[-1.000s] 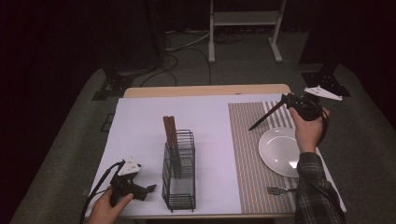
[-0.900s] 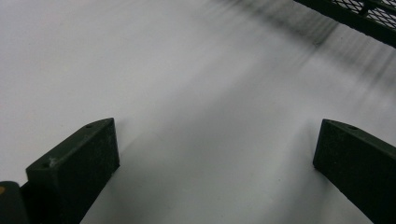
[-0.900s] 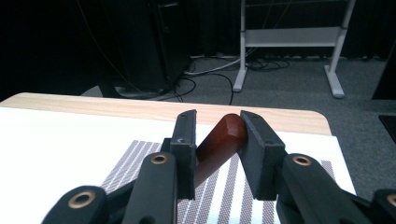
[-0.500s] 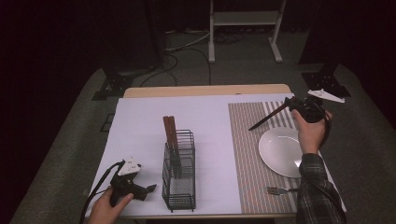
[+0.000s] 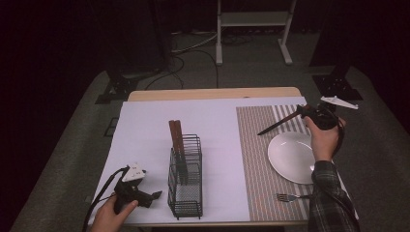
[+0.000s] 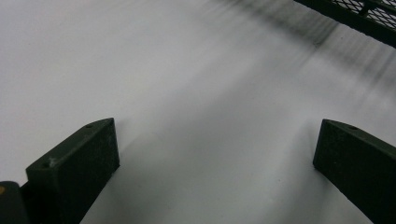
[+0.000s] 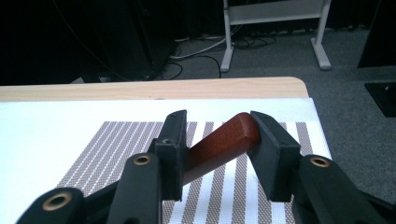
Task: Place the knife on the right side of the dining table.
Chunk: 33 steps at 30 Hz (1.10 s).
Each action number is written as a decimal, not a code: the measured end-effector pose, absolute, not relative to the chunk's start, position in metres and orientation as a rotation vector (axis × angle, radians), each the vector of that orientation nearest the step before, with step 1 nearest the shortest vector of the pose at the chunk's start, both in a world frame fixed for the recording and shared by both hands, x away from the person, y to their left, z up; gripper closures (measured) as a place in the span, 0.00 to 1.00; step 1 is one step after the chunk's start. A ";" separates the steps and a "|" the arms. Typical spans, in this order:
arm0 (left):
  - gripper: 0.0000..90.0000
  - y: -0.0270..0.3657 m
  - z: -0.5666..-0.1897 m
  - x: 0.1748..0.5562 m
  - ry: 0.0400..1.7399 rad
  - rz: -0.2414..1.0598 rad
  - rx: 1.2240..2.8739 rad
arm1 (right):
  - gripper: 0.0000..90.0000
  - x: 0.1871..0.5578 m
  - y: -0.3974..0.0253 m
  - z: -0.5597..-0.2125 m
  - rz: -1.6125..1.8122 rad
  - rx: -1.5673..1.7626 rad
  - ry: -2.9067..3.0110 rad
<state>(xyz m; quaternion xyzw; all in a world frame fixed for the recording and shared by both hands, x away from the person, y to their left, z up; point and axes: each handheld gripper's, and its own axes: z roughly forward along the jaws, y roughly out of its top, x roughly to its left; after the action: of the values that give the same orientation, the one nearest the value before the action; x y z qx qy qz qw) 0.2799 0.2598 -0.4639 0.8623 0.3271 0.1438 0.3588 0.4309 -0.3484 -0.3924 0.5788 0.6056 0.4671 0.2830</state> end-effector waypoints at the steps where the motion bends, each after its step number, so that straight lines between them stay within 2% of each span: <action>1: 0.00 0.260 -0.464 0.280 0.844 0.371 2.224 | 0.61 0.431 -0.349 -0.394 1.248 1.556 1.624; 22: 0.00 0.260 -0.464 0.280 0.844 0.371 2.224 | 0.45 0.439 -0.363 -0.422 1.179 1.682 1.661; 33: 0.00 0.260 -0.464 0.280 0.844 0.371 2.224 | 0.40 0.442 -0.368 -0.432 1.150 1.736 1.677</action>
<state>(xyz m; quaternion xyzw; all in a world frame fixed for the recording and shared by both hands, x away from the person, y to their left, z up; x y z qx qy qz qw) 0.2800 0.2598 -0.4639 0.8622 0.3273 0.1438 0.3588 0.4415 -0.3677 -0.4325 0.6316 0.6103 0.4183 0.2318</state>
